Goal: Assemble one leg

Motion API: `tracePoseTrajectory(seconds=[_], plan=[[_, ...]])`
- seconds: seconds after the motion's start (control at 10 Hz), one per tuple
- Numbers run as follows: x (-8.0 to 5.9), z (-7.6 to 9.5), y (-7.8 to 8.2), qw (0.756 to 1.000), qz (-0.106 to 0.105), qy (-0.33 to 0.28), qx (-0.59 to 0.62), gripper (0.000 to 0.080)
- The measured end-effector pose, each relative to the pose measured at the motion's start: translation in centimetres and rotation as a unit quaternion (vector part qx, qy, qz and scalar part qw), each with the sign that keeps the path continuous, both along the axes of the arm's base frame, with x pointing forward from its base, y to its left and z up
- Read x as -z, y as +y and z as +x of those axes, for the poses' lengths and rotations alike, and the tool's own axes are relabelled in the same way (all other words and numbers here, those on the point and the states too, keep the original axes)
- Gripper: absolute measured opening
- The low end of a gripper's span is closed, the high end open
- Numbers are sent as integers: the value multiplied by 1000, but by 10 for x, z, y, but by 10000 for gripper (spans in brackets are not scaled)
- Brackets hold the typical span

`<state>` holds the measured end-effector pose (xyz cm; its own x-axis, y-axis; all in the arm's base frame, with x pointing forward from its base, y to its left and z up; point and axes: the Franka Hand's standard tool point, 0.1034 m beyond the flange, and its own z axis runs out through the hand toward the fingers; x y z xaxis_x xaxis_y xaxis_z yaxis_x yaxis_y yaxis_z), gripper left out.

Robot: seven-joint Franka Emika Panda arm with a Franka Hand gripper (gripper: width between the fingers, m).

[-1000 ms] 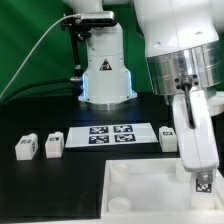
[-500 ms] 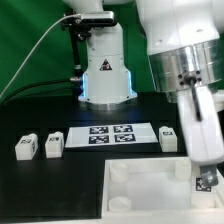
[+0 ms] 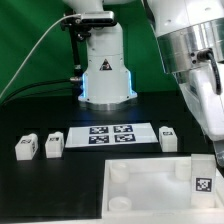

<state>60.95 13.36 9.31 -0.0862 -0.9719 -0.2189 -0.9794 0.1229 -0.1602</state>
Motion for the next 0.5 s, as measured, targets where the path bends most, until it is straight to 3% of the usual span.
tracePoseTrajectory(seconds=[0.5], plan=[[1, 0, 0, 1000, 0, 0, -1, 649]])
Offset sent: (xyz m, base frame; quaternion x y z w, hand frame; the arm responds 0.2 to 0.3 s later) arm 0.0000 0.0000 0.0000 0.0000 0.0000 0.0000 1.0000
